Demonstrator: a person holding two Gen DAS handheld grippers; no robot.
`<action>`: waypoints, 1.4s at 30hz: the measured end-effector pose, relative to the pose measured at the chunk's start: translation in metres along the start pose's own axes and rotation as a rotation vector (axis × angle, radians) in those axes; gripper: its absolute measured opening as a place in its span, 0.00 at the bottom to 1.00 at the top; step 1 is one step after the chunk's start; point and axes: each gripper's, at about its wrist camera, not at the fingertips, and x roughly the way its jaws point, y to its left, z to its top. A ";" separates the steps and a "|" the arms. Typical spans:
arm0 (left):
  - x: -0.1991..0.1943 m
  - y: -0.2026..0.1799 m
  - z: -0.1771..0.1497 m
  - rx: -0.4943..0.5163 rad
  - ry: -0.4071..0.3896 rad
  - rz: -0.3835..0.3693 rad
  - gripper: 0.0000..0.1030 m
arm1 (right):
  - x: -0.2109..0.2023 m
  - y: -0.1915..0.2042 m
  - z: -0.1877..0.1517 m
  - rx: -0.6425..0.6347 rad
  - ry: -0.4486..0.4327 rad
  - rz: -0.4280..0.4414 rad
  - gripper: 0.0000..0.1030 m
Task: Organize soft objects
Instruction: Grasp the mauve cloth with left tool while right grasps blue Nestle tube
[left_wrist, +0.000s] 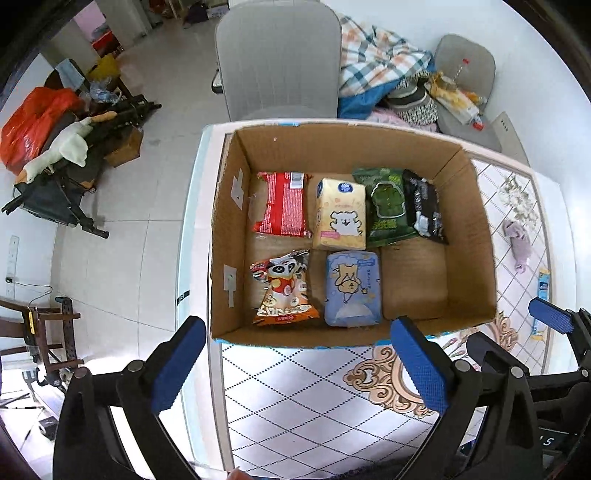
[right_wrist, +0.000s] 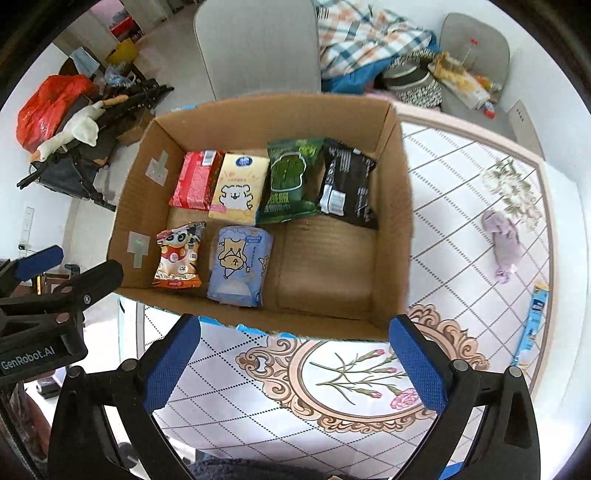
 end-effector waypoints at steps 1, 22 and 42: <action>-0.006 -0.002 -0.003 -0.004 -0.012 0.001 0.99 | -0.003 0.000 -0.002 -0.003 -0.009 0.000 1.00; -0.023 -0.203 0.027 0.185 -0.110 -0.093 0.99 | -0.058 -0.222 -0.066 0.360 -0.083 0.005 1.00; 0.212 -0.468 0.102 0.265 0.382 -0.150 0.86 | 0.111 -0.486 -0.107 0.745 0.180 -0.005 0.98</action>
